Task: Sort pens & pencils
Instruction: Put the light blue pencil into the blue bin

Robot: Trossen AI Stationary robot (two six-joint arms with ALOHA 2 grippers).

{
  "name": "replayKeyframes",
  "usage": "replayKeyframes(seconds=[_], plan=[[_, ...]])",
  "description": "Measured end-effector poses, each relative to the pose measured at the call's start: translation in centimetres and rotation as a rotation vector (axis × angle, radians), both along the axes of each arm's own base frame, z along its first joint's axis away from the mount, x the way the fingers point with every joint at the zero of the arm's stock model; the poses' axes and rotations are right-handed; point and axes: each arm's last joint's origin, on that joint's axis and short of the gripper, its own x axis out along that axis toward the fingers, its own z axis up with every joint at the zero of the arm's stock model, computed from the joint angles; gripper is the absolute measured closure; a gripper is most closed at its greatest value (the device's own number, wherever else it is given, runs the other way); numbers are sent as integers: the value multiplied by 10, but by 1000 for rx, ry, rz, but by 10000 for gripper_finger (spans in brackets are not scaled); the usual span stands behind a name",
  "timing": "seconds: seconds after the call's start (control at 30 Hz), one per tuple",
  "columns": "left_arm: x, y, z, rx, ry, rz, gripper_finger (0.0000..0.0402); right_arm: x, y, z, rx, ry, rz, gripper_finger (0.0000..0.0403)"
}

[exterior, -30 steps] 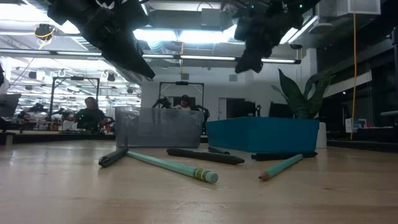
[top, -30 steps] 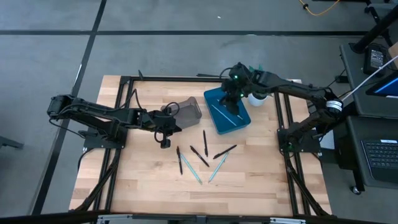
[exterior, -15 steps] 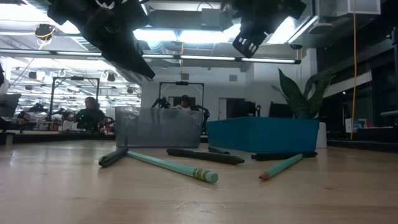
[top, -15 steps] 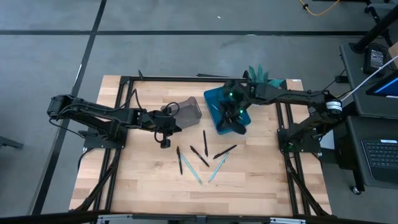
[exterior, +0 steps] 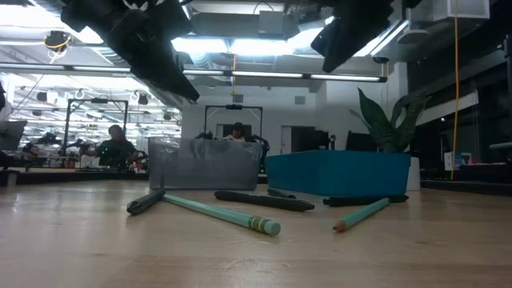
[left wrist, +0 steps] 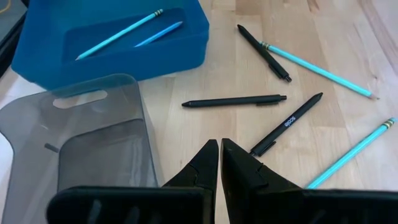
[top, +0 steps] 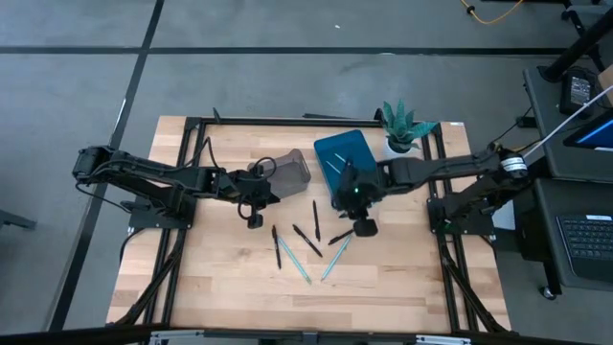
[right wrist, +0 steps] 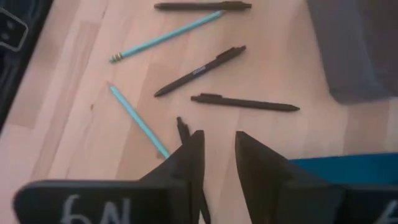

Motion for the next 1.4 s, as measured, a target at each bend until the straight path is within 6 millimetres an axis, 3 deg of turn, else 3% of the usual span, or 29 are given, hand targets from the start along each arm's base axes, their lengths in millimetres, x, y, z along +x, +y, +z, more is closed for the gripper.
replayKeyframes(seconds=[0.23, 0.83, 1.4], plan=[[0, 0, 0, -3, -2, 2, 388, 6, 23, -21, -110, 85, 65, 284], [0, -3, 0, -5, -5, -11, 388, 30, 65, -98, -319, 270, 237, 294], [0, -4, 1, -30, -11, 0, 388, 27, 108, -108, -317, 193, 322, 280]])
